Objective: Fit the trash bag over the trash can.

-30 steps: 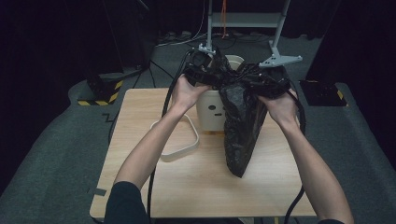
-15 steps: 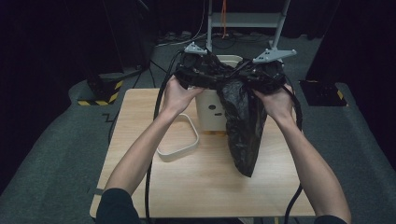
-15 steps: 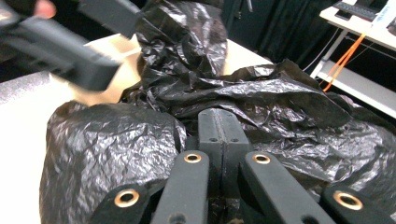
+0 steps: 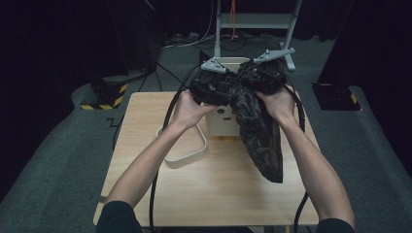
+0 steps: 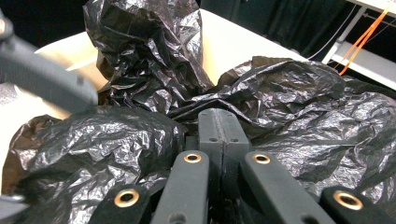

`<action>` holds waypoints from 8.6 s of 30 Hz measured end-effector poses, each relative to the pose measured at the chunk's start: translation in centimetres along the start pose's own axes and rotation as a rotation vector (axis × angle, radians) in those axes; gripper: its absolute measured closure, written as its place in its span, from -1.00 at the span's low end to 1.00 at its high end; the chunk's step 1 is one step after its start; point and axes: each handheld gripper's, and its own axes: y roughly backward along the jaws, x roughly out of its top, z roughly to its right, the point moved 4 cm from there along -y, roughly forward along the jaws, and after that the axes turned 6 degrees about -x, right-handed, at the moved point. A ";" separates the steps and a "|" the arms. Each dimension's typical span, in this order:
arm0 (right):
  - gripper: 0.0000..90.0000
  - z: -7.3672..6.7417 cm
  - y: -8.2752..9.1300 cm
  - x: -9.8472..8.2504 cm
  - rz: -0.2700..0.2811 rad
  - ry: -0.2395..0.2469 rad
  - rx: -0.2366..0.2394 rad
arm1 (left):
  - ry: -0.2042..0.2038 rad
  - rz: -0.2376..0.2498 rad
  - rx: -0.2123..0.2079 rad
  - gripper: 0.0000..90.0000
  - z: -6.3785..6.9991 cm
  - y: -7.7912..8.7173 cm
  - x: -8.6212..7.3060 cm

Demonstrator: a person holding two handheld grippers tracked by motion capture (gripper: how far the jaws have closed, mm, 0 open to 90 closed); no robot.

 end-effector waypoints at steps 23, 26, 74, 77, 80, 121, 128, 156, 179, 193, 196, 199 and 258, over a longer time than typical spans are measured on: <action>0.30 0.4 3.1 0.6 0.123 -0.033 0.038 | 0.006 -0.006 0.055 0.98 -2.9 2.1 2.0; 0.27 0.6 3.5 0.5 0.133 -0.042 0.041 | 0.021 -0.022 0.077 0.98 -3.9 1.9 2.1; 0.25 0.7 3.3 0.5 0.126 -0.013 -0.038 | 0.030 -0.006 0.134 0.98 -3.1 2.7 0.5; 0.21 1.8 3.2 0.1 0.110 -0.048 -0.069 | 0.036 -0.016 0.155 0.99 -3.7 2.9 0.5; 0.23 2.5 2.7 -0.3 0.091 -0.068 -0.077 | 0.038 -0.026 0.179 0.99 -4.4 3.0 0.5; 0.86 0.9 -1.2 -0.2 -0.024 -0.004 0.016 | 0.113 0.038 0.355 0.20 -9.4 0.6 2.1; 0.48 0.8 0.8 0.2 0.052 -0.017 0.003 | 0.215 -0.100 0.232 0.33 -10.7 -2.0 1.5; 0.68 0.0 1.5 -1.2 0.073 -0.006 0.074 | 0.083 0.023 0.189 0.04 -3.1 5.5 -3.4; 1.00 -0.1 4.3 -2.2 0.101 0.042 0.114 | 0.096 0.026 0.216 0.97 -6.2 4.4 -0.4; 0.30 0.1 5.8 -2.0 0.194 0.020 0.030 | 0.162 0.001 0.288 0.99 -9.1 2.6 0.8; 0.24 0.1 6.5 -2.1 0.205 0.024 0.027 | 0.175 -0.009 0.298 0.99 -9.6 2.0 1.1; 0.18 0.0 6.2 -2.3 0.181 0.040 0.019 | 0.179 -0.015 0.308 0.99 -9.9 1.6 1.3; 0.98 1.6 4.0 -2.2 0.148 0.091 -0.105 | 0.074 0.085 0.321 0.98 -7.4 5.2 -1.3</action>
